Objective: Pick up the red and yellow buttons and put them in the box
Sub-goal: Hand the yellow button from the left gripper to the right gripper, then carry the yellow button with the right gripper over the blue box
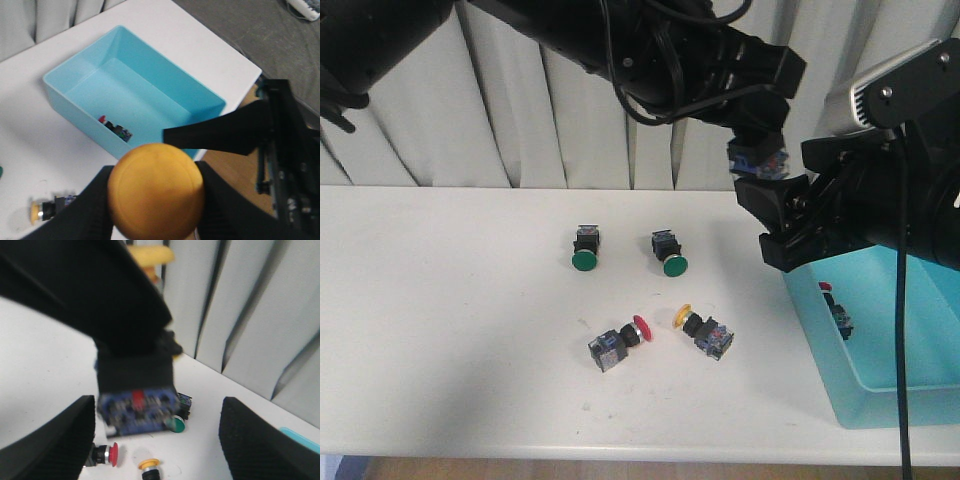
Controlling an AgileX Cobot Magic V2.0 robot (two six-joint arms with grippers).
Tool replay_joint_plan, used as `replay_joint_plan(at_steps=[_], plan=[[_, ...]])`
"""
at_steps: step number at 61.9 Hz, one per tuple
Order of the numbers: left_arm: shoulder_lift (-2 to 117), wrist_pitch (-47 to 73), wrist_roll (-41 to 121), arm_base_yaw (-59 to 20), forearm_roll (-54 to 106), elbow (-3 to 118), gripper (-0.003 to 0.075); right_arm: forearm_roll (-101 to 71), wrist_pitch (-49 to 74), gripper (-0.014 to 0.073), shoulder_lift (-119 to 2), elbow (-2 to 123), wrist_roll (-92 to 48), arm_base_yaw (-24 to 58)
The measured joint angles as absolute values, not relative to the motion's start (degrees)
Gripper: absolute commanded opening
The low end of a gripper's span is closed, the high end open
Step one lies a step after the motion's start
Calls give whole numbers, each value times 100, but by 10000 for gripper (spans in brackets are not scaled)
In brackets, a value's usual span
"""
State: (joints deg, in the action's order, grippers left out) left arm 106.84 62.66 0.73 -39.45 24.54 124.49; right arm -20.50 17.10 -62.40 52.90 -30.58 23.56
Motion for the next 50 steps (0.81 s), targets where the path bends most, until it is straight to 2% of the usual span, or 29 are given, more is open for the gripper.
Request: replay_joint_plan(at_steps=[17,24,33,45,48,50], plan=[[10684,6250,73,-4020,2518,12449,-3,-3449,1710,511,-6240,5290,-4631,2356],[10684,6307,73,-4020,2518,12449,-3,-3663,1710,465,-6240,5290,-4868,2356],[10684,6371,73,-4020,2576,12449,-3,-3716,1675,315,-6240,5290,-4918,2356],[10684,6408,73,-4020,2621,12449,3,-3730,1598,-8,-6240,5290,-4924,2356],[10684,6408,73,-4020,2621,12449,6,-3730,1598,-13,-6240,5290,-4924,2356],[10684,6408,167,-4058,2600,12449,50,-3730,1598,-7,-6240,5290,-4924,2356]])
